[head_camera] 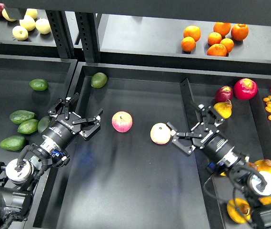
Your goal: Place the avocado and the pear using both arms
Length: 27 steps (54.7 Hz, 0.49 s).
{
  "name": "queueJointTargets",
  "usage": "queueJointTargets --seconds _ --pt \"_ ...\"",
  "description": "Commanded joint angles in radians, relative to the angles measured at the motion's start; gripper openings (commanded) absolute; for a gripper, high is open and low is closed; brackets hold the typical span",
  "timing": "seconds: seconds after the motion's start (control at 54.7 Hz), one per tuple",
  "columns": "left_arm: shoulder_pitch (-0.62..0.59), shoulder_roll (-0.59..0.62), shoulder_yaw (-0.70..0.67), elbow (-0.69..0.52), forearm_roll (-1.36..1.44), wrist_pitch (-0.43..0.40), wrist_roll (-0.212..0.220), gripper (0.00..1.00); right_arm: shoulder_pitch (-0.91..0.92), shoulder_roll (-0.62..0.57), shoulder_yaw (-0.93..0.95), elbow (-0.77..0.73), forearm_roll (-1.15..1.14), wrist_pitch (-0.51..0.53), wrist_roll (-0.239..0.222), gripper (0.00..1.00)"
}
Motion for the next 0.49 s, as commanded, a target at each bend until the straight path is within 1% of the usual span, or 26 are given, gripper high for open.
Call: queueJointTargets --seconds 0.0,0.055,0.146,0.476 --pt "0.007 0.0 0.004 -0.005 0.0 0.0 0.0 0.99 -0.041 0.015 0.064 0.001 0.0 0.0 0.0 1.0" --pt "0.018 0.0 0.003 -0.006 0.0 0.0 0.0 0.99 -0.065 0.015 0.104 0.003 0.0 0.0 0.0 1.0" --pt "0.033 0.0 0.001 -0.023 0.0 0.0 0.0 0.99 -0.074 0.015 0.117 0.004 0.002 0.0 0.0 1.0" --pt "0.122 0.0 0.001 -0.094 0.0 0.0 0.0 0.99 -0.081 0.015 0.076 0.009 0.009 0.0 0.0 1.0"
